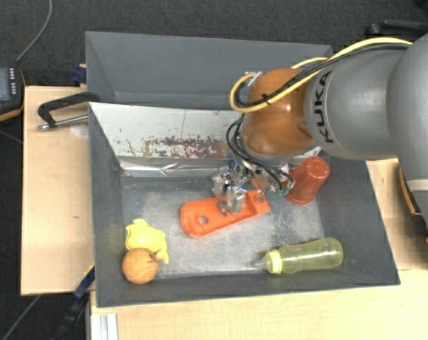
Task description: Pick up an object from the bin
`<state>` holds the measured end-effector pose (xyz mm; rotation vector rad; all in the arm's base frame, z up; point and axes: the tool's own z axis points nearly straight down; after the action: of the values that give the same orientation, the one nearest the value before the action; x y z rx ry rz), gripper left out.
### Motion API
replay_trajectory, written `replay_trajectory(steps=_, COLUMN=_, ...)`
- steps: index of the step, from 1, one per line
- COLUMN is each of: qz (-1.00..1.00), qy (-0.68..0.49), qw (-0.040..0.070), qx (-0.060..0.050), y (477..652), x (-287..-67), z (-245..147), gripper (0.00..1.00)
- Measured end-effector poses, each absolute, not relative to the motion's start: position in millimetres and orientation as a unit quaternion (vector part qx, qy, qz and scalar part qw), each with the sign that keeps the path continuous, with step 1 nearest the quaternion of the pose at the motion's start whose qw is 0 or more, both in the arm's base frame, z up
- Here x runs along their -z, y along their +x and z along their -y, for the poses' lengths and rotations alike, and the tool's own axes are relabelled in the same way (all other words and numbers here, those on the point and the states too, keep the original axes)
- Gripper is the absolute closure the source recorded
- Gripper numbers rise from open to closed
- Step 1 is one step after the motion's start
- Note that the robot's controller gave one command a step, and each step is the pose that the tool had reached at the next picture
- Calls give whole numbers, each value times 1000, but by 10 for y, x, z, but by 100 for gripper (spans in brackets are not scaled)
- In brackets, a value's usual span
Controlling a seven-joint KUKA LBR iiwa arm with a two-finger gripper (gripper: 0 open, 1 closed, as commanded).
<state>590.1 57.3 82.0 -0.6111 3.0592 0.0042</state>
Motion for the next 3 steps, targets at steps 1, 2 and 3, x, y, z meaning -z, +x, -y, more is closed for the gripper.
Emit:
replay_trajectory(steps=1, qz=-980, qy=-199, qw=10, qx=-2, y=5825, x=-1319, z=-491, gripper=100)
replay_trajectory(steps=2, qz=-982, qy=-190, qw=17, qx=-1, y=5884, x=-1689, z=-452, gripper=100)
replay_trajectory(steps=3, qz=-979, qy=-202, qw=13, qx=-2, y=5757, x=-1911, z=-297, gripper=100)
